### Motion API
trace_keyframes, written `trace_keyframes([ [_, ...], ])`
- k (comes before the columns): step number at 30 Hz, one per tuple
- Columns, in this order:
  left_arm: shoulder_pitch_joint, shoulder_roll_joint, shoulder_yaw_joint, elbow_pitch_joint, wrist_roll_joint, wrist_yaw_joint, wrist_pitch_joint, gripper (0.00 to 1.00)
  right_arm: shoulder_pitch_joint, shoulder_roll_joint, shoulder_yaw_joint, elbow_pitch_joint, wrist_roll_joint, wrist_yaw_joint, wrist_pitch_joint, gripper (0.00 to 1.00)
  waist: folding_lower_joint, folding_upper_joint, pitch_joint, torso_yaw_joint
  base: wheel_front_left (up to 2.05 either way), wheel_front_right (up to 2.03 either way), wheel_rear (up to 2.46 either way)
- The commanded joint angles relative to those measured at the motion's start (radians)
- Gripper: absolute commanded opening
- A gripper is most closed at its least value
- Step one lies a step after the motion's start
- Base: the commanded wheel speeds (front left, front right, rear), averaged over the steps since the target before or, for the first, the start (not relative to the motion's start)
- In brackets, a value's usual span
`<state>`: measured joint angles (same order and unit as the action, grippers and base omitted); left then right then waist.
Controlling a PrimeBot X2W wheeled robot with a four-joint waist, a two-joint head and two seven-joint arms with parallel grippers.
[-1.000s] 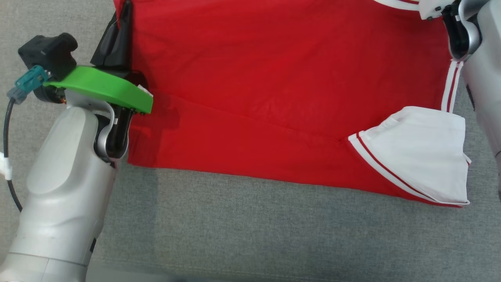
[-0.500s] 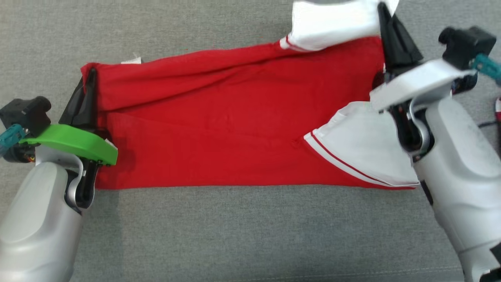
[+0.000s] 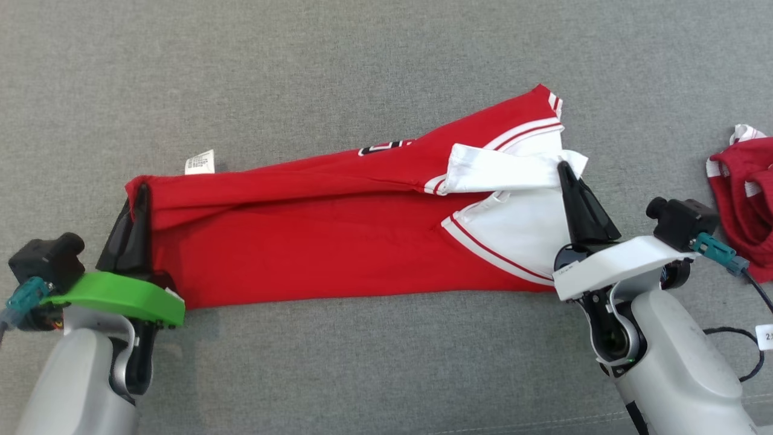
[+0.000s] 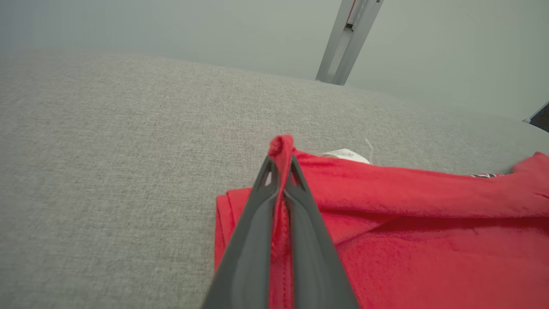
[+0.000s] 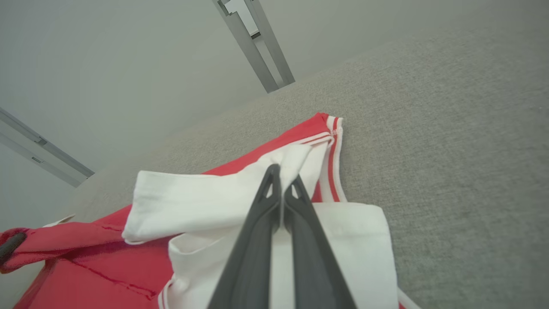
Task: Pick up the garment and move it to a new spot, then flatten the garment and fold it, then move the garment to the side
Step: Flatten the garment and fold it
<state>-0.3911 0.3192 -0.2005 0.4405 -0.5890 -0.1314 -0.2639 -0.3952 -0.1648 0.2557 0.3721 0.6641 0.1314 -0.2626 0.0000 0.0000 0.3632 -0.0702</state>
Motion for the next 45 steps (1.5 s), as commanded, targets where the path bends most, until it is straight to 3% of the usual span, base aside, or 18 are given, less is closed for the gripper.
trace_keyframes([
  [1,0.036,-0.011,0.006,0.002,0.017,0.001,0.001,0.00,0.020,0.005,-0.014,0.005,-0.006,-0.002,-0.002,0.00,0.0000,0.0000,-0.032,0.005,0.00,0.00,0.00],
  [2,0.053,-0.022,0.010,0.005,0.019,0.001,0.001,0.05,0.034,0.014,-0.014,0.018,-0.009,-0.002,-0.002,0.00,0.0000,0.0000,-0.040,0.007,0.00,0.00,0.00],
  [4,0.066,-0.036,0.035,0.016,0.030,0.001,0.001,0.81,0.044,0.019,-0.015,0.045,-0.021,-0.002,-0.002,0.00,0.0000,0.0000,-0.053,0.011,0.00,0.00,0.00],
  [5,0.073,-0.047,0.049,0.022,0.034,0.001,0.001,1.00,0.047,0.021,-0.012,0.055,-0.023,-0.002,-0.002,0.75,0.0000,0.0000,-0.059,0.013,0.00,0.00,0.00],
  [6,0.085,-0.062,0.072,0.033,0.045,0.001,0.001,1.00,0.050,0.025,-0.010,0.068,-0.027,-0.002,-0.002,1.00,0.0000,0.0000,-0.066,0.015,0.00,0.00,0.00],
  [13,0.150,-0.188,0.277,-0.005,0.160,0.004,0.001,1.00,0.067,0.051,-0.077,0.088,-0.069,-0.002,-0.002,1.00,0.0000,0.0000,-0.103,0.032,0.00,0.00,0.00],
  [17,0.188,-0.244,0.330,-0.034,0.221,0.003,0.001,1.00,0.041,0.052,-0.088,0.142,-0.111,-0.001,-0.002,1.00,0.0000,0.0000,-0.112,0.051,0.00,0.00,0.00],
  [25,0.217,-0.267,0.278,-0.045,0.193,0.001,0.001,1.00,-0.046,0.030,-0.144,0.334,-0.161,-0.001,0.008,1.00,0.0000,0.0000,-0.107,0.110,0.00,0.00,0.00],
  [30,0.216,-0.266,0.264,-0.041,0.175,0.001,0.001,1.00,-0.065,0.046,-0.155,0.423,-0.136,-0.001,0.020,1.00,0.0000,0.0000,-0.100,0.130,0.00,0.00,0.00],
  [38,0.201,-0.267,0.264,-0.042,0.166,0.001,0.001,1.00,-0.052,0.069,-0.041,0.426,-0.005,0.001,0.060,1.00,0.0000,0.0000,-0.081,0.140,0.00,0.00,0.00],
  [39,0.197,-0.267,0.262,-0.044,0.163,0.001,0.001,1.00,-0.054,0.070,-0.023,0.422,0.010,0.001,0.067,0.92,0.0000,0.0000,-0.076,0.141,0.00,0.00,0.00],
  [40,0.192,-0.267,0.262,-0.045,0.160,0.001,0.001,1.00,-0.054,0.069,-0.006,0.418,0.021,0.002,0.071,0.49,0.0000,0.0000,-0.072,0.141,0.00,0.00,0.00],
  [41,0.188,-0.267,0.262,-0.046,0.160,0.001,0.001,1.00,-0.054,0.069,0.011,0.412,0.036,0.003,0.069,0.00,0.0000,0.0000,-0.068,0.141,0.00,0.00,0.00],
  [45,0.183,-0.267,0.258,-0.048,0.162,0.001,0.001,1.00,-0.067,0.043,0.035,0.405,0.066,0.001,0.037,0.00,0.0000,0.0000,-0.066,0.132,0.00,0.00,0.00],
])
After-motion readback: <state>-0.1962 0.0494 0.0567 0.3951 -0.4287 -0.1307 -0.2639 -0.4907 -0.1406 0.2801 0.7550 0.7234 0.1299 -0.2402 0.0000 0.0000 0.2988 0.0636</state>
